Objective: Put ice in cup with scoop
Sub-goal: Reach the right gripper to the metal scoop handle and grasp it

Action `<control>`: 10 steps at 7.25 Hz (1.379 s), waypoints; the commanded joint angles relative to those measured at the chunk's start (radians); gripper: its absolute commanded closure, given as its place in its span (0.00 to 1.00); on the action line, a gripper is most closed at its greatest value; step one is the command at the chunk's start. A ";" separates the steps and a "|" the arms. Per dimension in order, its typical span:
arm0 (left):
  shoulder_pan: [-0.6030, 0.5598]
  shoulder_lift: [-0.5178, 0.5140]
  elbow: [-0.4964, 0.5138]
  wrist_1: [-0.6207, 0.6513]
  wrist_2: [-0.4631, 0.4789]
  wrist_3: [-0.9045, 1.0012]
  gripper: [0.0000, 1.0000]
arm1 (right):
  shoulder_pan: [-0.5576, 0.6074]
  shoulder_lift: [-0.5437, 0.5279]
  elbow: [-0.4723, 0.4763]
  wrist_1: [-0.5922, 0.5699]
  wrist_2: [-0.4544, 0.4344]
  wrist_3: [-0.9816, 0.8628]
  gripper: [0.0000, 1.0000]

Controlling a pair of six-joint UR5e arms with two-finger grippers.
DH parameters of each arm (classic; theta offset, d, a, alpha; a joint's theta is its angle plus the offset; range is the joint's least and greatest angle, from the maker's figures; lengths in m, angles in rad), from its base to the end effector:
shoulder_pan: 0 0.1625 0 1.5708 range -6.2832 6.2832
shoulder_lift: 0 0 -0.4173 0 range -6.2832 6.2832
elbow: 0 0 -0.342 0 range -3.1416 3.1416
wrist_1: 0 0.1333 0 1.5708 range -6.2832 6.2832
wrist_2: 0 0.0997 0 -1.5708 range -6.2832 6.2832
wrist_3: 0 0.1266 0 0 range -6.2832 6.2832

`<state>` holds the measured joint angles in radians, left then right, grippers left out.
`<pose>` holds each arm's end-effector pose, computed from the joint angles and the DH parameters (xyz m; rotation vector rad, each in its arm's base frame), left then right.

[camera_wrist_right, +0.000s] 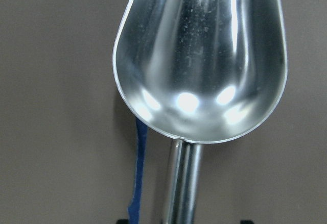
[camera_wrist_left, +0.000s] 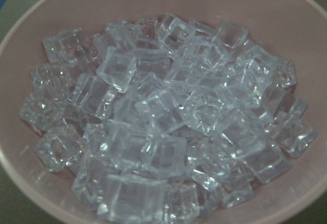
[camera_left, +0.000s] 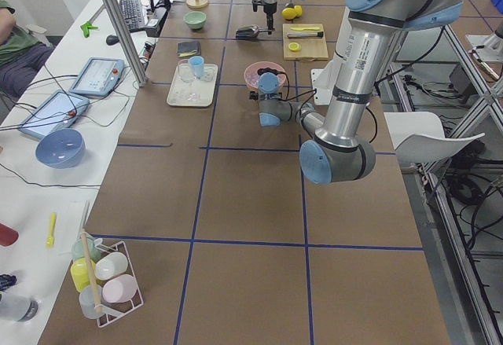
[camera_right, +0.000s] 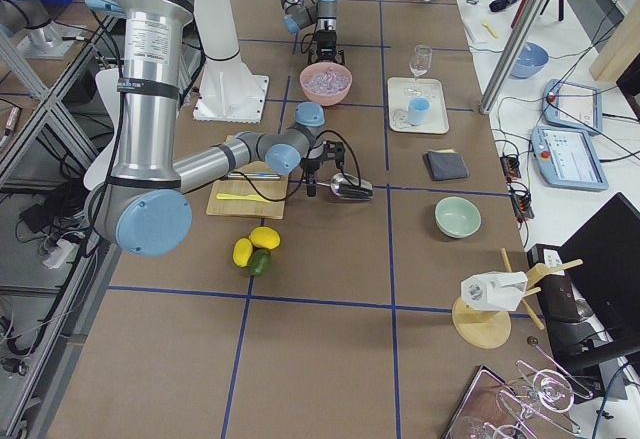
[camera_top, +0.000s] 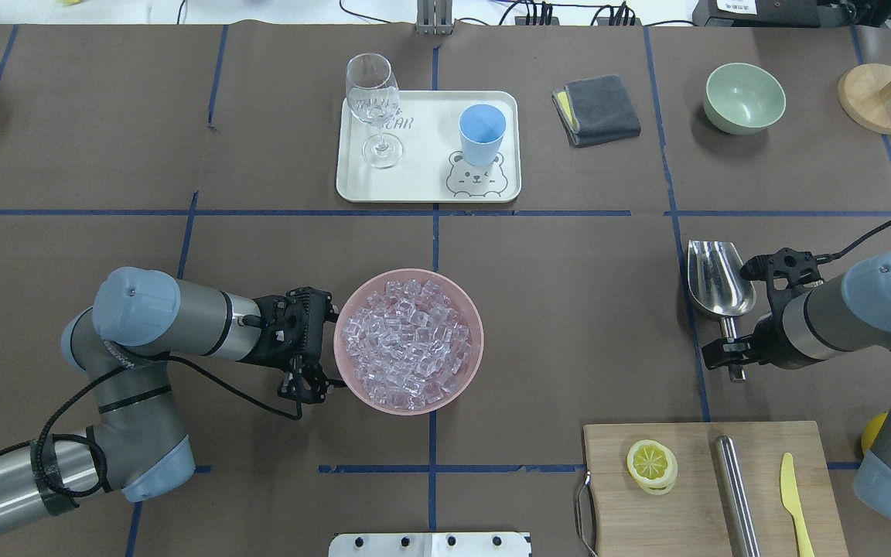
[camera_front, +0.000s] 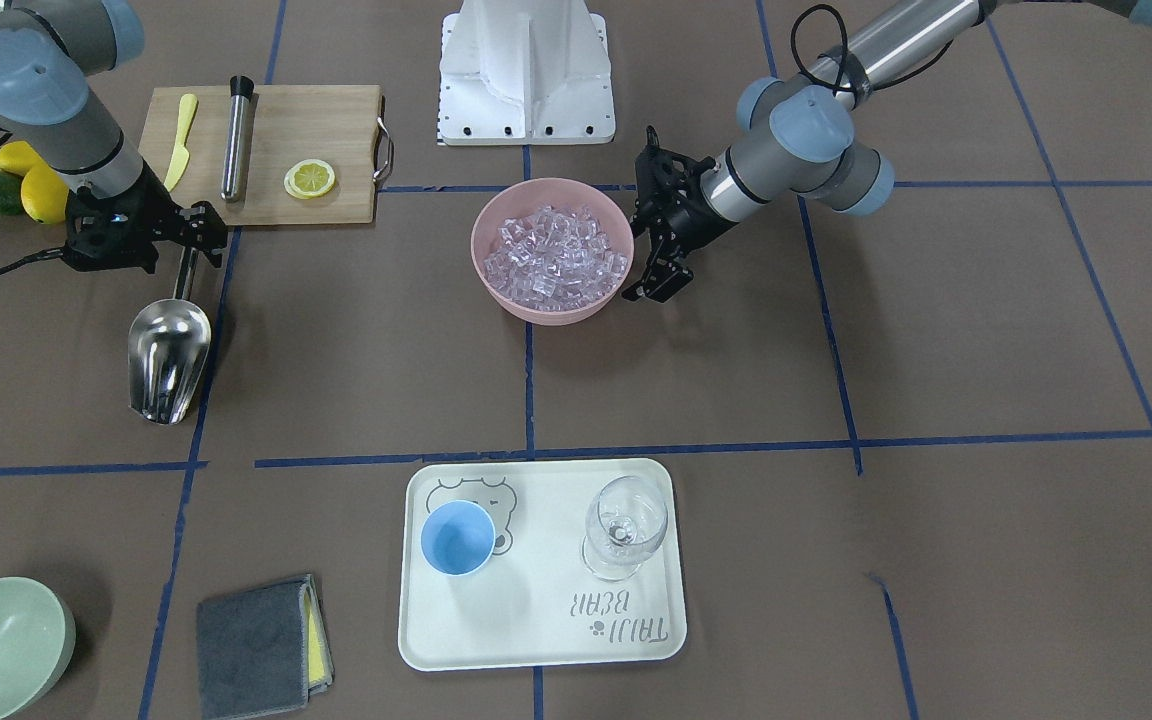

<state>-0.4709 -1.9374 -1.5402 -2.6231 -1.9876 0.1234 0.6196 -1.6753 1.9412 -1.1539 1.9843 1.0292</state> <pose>0.5014 -0.3473 0.3623 1.1368 1.0319 1.2842 -0.3079 -0.3208 0.5147 0.0369 -0.7800 -0.0671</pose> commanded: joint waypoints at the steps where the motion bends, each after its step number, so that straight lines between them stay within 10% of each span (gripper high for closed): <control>1: 0.000 0.000 0.000 0.000 0.001 -0.001 0.00 | -0.008 0.006 0.002 -0.006 0.002 0.008 0.68; 4: 0.000 0.000 0.000 0.000 0.001 -0.001 0.00 | -0.015 -0.001 0.010 -0.009 -0.008 0.008 1.00; 6: 0.000 0.000 0.000 -0.014 0.001 -0.002 0.00 | -0.006 -0.003 0.062 -0.044 -0.002 -0.006 1.00; 10: 0.000 0.002 0.000 -0.015 0.001 -0.002 0.00 | 0.080 0.310 0.243 -0.716 -0.002 -0.285 1.00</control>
<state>-0.4709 -1.9360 -1.5401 -2.6381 -1.9865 0.1212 0.6733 -1.5189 2.1594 -1.6455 1.9884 0.8413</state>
